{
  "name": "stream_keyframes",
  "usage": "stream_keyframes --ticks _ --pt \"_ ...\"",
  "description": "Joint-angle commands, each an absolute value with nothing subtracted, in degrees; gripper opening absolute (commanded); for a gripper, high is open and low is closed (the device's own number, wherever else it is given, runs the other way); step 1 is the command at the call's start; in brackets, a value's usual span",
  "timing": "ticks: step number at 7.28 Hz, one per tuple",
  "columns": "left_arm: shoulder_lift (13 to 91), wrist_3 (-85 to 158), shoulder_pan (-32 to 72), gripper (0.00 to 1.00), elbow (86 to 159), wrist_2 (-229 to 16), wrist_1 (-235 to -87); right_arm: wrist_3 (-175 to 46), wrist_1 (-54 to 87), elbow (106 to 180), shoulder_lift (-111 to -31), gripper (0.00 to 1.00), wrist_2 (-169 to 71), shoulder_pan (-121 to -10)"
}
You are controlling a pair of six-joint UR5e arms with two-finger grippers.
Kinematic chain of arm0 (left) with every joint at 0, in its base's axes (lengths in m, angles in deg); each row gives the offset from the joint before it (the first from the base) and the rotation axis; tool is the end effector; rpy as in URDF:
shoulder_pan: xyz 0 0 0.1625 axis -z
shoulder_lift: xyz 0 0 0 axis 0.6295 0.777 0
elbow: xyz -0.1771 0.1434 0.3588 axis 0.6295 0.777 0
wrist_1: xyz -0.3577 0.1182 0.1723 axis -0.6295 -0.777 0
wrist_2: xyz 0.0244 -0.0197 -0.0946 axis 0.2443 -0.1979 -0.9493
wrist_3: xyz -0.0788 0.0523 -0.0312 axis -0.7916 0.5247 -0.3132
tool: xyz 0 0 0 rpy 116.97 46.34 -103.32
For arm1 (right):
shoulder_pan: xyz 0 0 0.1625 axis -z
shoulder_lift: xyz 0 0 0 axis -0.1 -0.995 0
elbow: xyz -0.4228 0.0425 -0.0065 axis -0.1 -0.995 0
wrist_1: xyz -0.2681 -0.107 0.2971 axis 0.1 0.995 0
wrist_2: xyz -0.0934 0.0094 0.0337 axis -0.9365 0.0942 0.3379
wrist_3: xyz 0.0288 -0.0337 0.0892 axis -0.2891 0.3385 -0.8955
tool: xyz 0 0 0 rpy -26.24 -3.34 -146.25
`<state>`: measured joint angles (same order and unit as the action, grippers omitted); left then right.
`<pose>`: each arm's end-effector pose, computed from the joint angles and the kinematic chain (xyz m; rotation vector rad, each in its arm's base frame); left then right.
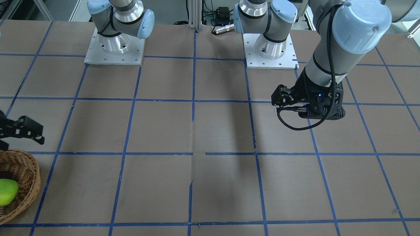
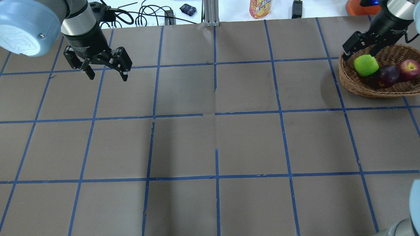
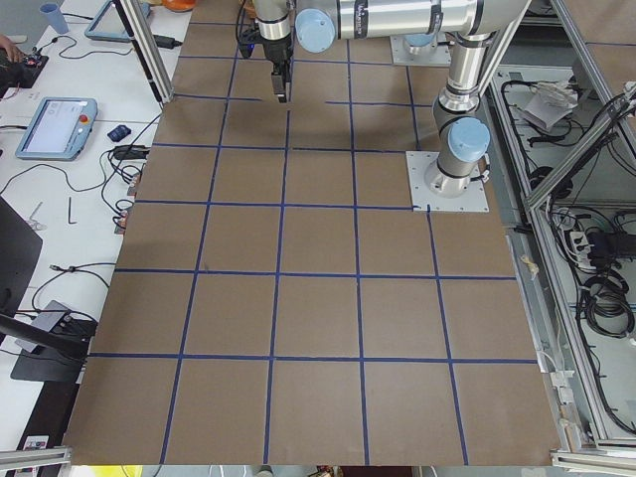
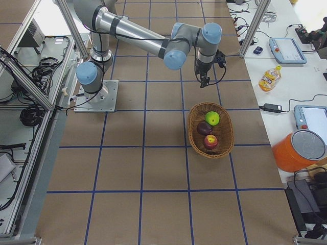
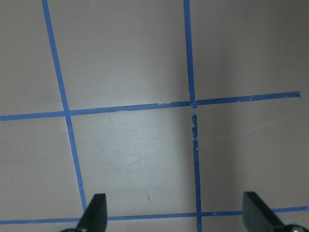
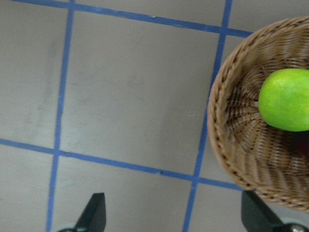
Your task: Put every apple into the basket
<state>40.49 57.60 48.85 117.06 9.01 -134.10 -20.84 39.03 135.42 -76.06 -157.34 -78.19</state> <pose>-0.1063 -0.5492 0.4537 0.1137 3.0759 0.0967 -0.0441 -0.6086 0.4042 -0.2594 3.0503 -0.0337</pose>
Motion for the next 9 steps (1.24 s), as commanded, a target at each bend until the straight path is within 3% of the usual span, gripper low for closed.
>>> stream_keyframes --ticks 1,4,9 --pt "39.6 57.5 49.0 1.0 116.0 9.2 -135.4 -36.4 34.7 135.4 -80.6 1.0 -157.4 -88.4" --pt "38.3 59.8 48.2 1.0 106.8 10.1 -142.6 -45.1 25.0 133.6 -88.0 1.0 -159.1 -97.0" --pt "40.0 58.0 49.5 1.0 107.3 5.8 -138.2 -45.5 34.4 135.9 -90.7 1.0 -158.8 -97.1"
